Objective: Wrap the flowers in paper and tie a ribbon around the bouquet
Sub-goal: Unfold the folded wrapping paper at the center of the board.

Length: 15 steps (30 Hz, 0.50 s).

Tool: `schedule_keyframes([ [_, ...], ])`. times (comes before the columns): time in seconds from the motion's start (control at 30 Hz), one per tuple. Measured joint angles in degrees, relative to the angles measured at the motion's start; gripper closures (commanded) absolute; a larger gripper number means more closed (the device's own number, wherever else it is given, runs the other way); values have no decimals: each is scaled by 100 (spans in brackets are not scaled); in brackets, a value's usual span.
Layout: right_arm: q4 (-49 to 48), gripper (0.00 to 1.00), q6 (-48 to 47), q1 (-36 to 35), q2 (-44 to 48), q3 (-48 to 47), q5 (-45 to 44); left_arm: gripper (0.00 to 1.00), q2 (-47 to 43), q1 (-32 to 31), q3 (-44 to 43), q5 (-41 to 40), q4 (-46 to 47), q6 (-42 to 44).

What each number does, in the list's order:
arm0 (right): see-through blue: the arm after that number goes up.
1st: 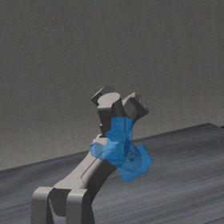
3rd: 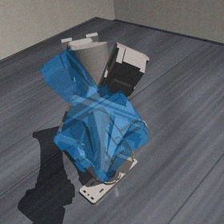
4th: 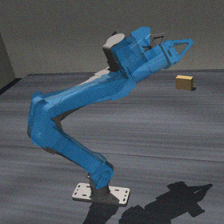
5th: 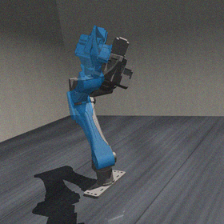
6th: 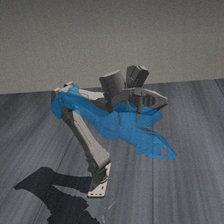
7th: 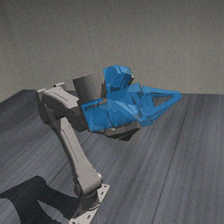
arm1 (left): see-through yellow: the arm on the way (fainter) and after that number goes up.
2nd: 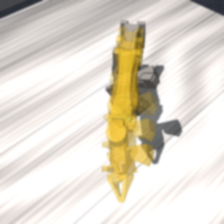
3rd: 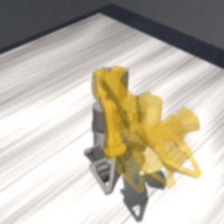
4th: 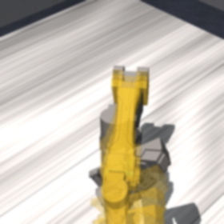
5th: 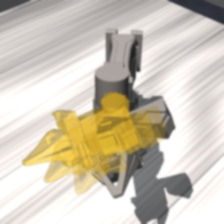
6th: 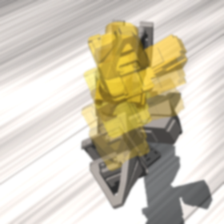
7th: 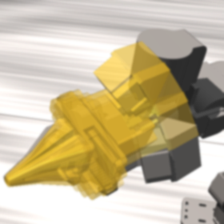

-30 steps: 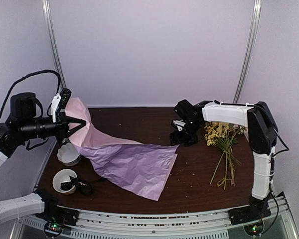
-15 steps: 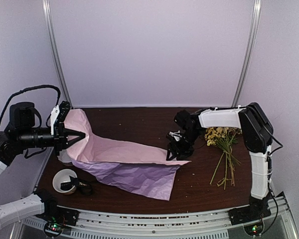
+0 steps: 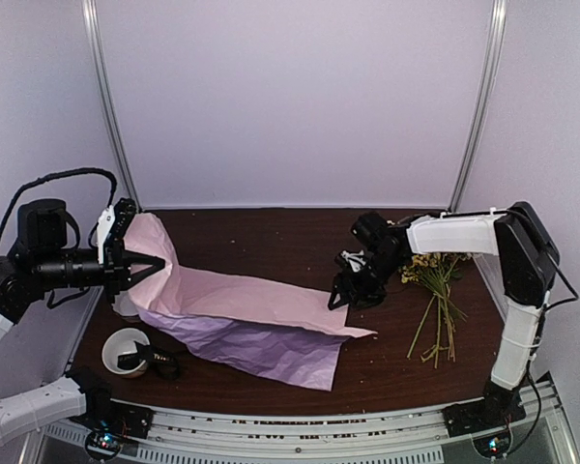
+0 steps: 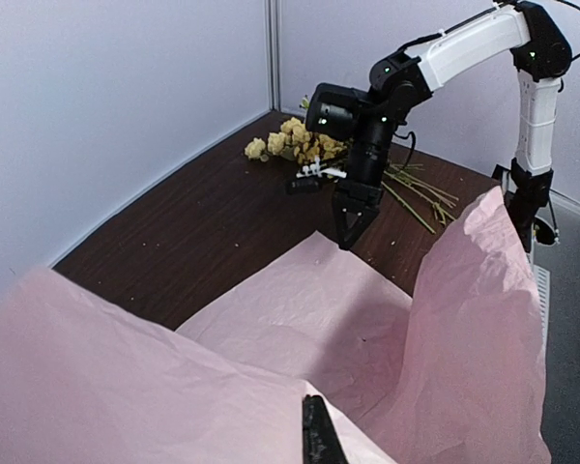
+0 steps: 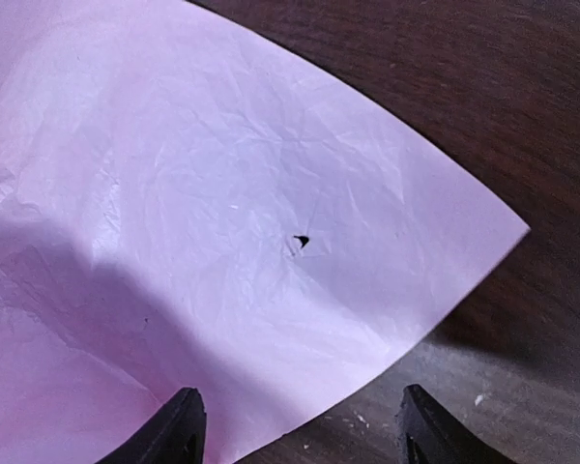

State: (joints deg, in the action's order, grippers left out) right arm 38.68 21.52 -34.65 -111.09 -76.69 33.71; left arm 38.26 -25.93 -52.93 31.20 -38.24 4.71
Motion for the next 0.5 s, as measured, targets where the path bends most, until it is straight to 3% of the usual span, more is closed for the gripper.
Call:
schedule_keyframes([
  [0.2, -474, 30, 549, 42, 981, 909, -350, 100, 4, 0, 0, -4, 0, 48],
  [0.5, -2197, 33, 1943, 17, 1075, 2179, -229, 100, 4, 0, 2, -4, 0, 101],
])
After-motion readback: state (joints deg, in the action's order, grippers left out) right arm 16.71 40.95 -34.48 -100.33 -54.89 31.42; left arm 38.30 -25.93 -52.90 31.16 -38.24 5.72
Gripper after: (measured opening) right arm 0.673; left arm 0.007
